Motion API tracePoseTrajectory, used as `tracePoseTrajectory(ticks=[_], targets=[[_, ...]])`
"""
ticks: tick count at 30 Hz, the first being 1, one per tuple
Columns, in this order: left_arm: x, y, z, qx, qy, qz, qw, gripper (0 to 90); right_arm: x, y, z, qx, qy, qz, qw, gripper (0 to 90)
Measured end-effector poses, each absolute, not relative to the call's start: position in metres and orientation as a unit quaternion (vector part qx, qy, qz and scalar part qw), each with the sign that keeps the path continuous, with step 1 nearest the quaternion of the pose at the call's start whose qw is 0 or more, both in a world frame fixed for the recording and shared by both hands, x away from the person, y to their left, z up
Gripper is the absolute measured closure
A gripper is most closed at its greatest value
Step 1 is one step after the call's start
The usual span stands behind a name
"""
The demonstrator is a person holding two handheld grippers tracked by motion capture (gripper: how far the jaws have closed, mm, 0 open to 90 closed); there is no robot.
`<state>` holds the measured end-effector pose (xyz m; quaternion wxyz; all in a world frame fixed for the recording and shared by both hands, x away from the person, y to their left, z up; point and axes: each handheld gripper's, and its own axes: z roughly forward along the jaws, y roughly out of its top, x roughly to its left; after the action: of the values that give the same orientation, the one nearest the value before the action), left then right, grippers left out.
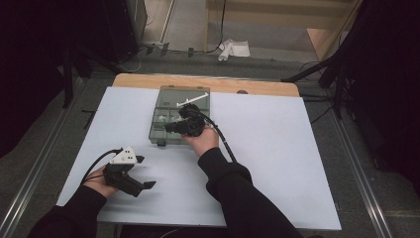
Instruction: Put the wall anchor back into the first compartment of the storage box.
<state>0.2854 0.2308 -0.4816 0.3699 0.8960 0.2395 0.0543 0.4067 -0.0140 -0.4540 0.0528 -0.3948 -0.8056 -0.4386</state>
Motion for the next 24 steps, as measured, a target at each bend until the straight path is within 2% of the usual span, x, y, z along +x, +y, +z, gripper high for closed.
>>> tracePoseTrajectory(ticks=[5,24], targets=[[0.285,0.231,-0.480,0.902,0.236,0.055,0.356,1.8,0.412,-0.011,-0.454,-0.402,-0.800,-0.443,0.048,85.4],[0.284,0.230,-0.480,0.898,0.232,0.051,0.371,1.8,0.436,0.009,-0.456,-0.424,-0.793,-0.437,0.036,85.3]])
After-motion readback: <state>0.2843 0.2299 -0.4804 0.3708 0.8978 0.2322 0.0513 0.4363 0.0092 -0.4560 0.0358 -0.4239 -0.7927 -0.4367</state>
